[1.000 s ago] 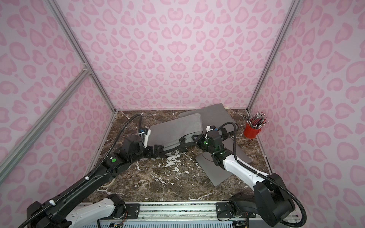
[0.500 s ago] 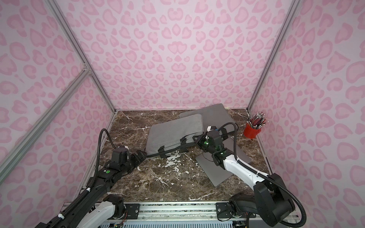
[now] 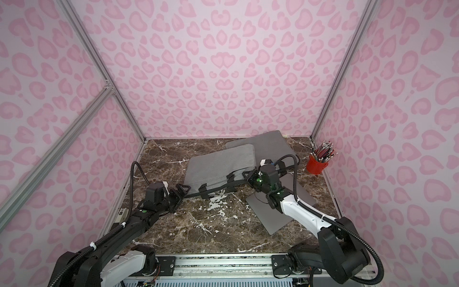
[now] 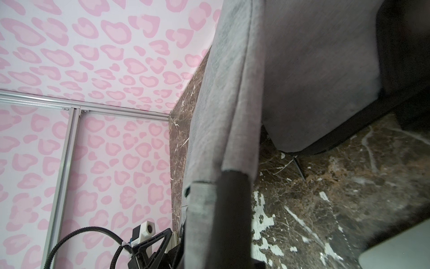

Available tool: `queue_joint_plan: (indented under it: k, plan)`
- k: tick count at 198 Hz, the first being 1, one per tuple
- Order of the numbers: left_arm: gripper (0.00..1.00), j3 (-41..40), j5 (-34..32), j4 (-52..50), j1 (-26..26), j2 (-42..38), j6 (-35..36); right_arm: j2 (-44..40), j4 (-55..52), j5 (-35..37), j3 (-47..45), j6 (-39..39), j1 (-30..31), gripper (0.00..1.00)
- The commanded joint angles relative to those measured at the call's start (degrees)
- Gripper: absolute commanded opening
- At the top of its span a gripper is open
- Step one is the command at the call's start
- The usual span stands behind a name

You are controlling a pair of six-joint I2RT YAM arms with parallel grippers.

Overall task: Open the zippered laptop bag and take out the laptop
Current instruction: Pick up the zippered laptop bag from the corner of the board.

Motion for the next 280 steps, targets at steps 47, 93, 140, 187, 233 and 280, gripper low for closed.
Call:
queue_joint_plan:
  k: [47,93,140,187,233,280]
  plan:
    - [0.41,2.4,4.6,13.3,0.1,10.2,-2.1,0.4,6.4,0.6,-1.1,0.3,0.0,0.0]
    - [0.01,6.2,3.0,4.7,0.2,4.9,2.0,0.4,4.8,1.8,-2.0,-3.4,-0.2,0.12]
    - [0.01,10.0,3.0,1.2,0.2,1.7,2.7,1.6,-7.8,5.3,3.6,-23.0,-0.2,0.63]
    - [0.01,14.5,-1.1,-6.9,0.3,-3.8,5.9,-6.0,-15.5,12.0,5.4,-39.6,0.3,0.81]
    - [0.01,16.1,1.8,-5.1,0.3,-1.4,4.6,-16.8,-21.0,19.4,5.8,-49.0,1.0,0.86]
    - [0.01,19.1,1.6,-7.6,0.3,-2.2,6.2,-16.9,-15.3,24.9,6.1,-64.0,17.6,0.84]
